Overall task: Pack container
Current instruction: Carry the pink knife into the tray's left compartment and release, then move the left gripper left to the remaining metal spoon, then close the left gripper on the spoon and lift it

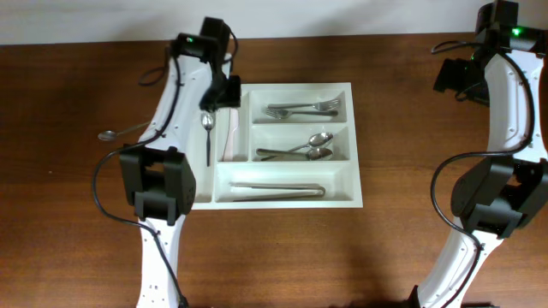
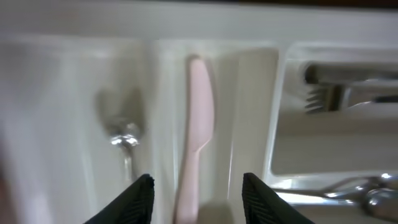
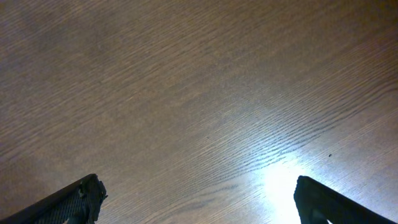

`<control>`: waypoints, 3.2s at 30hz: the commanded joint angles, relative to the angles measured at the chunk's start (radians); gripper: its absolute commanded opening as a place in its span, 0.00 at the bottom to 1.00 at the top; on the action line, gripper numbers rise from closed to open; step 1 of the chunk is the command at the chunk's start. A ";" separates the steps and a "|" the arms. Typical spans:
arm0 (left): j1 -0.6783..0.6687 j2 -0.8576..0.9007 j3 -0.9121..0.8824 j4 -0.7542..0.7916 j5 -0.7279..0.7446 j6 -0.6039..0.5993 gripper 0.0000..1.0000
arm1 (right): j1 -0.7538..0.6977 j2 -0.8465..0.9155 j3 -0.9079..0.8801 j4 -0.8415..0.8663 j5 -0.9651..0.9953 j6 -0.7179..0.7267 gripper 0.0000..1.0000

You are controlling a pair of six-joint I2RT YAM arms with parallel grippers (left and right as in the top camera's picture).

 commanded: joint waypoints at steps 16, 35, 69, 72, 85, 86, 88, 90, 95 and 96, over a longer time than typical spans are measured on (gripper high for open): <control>0.383 0.007 0.165 -0.224 -0.069 0.061 0.40 | 0.003 0.004 0.004 0.000 0.016 0.001 0.99; 0.674 0.008 -0.174 0.019 0.232 0.190 0.39 | 0.003 0.004 0.004 0.000 0.016 0.001 0.99; 0.690 0.009 -0.485 0.453 0.256 0.224 0.02 | 0.003 0.004 0.004 0.000 0.016 0.001 0.99; 0.690 0.009 -0.485 0.459 0.307 0.221 0.02 | 0.003 0.004 0.004 0.000 0.016 0.001 0.99; 0.690 0.008 -0.356 0.481 0.550 0.099 0.02 | 0.003 0.004 0.004 0.000 0.016 0.001 0.99; 0.690 0.008 -0.334 0.481 0.559 0.089 0.02 | 0.003 0.004 0.004 0.000 0.016 0.001 0.99; 0.690 0.008 -0.293 0.480 0.566 0.066 0.02 | 0.003 0.004 0.004 0.000 0.016 0.001 0.99; 0.690 0.008 -0.257 0.480 0.574 0.044 0.02 | 0.003 0.004 0.004 0.000 0.016 0.001 0.99; 0.690 0.008 -0.172 0.492 0.699 -0.021 0.02 | 0.003 0.004 0.004 0.000 0.016 0.001 0.99; 0.689 0.008 -0.156 0.494 0.739 -0.027 0.02 | 0.003 0.004 0.004 0.000 0.016 0.001 0.98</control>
